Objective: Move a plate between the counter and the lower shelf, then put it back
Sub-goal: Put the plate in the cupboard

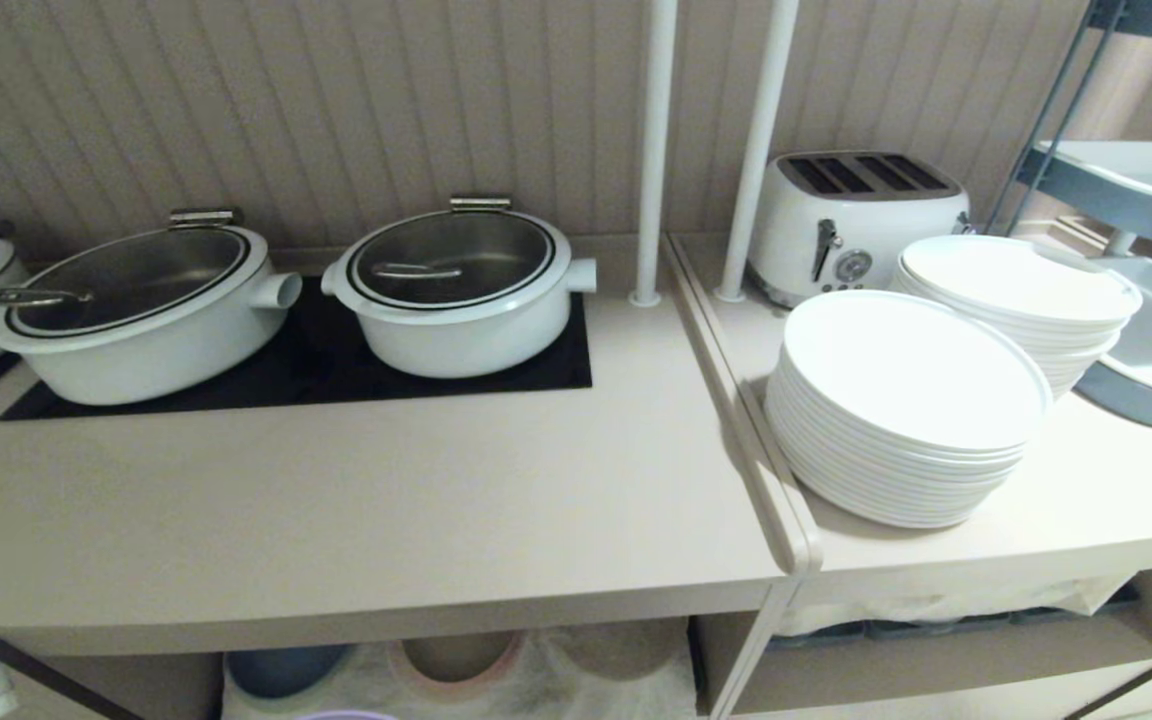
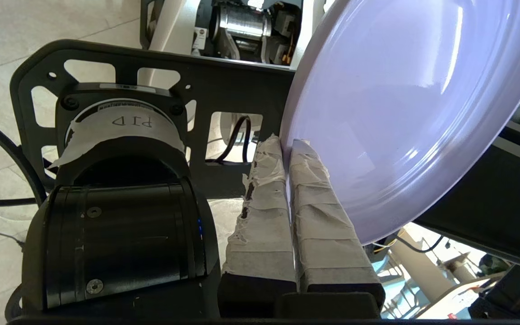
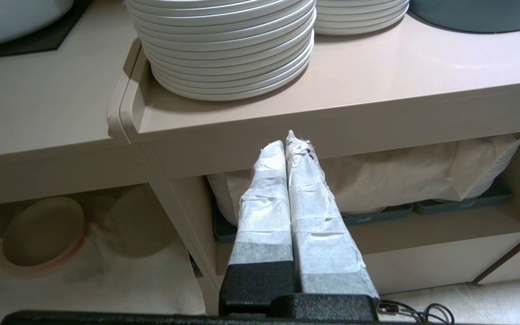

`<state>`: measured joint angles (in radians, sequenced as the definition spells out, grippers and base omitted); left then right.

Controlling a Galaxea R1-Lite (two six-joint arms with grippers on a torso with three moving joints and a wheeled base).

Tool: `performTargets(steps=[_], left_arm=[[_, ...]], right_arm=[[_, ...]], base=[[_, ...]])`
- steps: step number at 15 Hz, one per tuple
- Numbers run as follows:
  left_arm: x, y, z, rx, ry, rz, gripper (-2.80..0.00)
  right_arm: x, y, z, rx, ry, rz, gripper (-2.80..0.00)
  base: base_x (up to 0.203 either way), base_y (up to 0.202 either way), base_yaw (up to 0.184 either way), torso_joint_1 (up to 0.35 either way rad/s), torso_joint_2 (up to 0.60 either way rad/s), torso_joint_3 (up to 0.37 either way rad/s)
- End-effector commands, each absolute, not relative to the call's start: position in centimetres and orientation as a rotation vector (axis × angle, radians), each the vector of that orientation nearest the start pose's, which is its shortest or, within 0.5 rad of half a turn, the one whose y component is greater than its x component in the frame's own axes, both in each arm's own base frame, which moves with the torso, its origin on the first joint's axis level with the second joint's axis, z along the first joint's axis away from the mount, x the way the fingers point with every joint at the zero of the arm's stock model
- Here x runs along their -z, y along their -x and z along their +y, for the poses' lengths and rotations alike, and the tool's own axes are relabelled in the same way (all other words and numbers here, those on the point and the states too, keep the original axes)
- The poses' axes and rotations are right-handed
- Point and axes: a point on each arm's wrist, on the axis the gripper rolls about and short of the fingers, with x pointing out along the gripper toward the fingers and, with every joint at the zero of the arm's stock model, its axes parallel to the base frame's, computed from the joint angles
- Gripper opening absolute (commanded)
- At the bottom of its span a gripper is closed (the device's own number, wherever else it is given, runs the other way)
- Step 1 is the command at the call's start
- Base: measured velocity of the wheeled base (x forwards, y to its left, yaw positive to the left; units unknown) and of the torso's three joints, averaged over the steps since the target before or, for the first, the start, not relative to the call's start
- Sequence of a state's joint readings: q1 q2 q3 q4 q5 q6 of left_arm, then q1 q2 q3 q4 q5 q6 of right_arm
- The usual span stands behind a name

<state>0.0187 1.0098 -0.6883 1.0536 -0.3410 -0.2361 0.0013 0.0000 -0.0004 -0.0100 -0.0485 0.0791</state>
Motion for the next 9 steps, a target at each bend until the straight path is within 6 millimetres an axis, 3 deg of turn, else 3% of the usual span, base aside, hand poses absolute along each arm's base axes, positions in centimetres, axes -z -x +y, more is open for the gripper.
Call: performTargets(steps=[1, 9], left_arm=[[-17.03, -4.98, -0.66, 0.106, 0.449, 1.401, -2.80], [-16.89, -4.98, -0.66, 0.107, 0.449, 1.399, -2.80]], right_arm=[[-7.67, 2.29, -0.11, 0.047, -0.080, -0.013, -2.80], [-7.65, 2.28, -0.11, 0.047, -0.080, -0.012, -2.80]], base=[[0.000, 0.000, 0.000, 0.000, 0.00, 0.000], [0.000, 0.000, 0.000, 0.000, 0.00, 0.000]])
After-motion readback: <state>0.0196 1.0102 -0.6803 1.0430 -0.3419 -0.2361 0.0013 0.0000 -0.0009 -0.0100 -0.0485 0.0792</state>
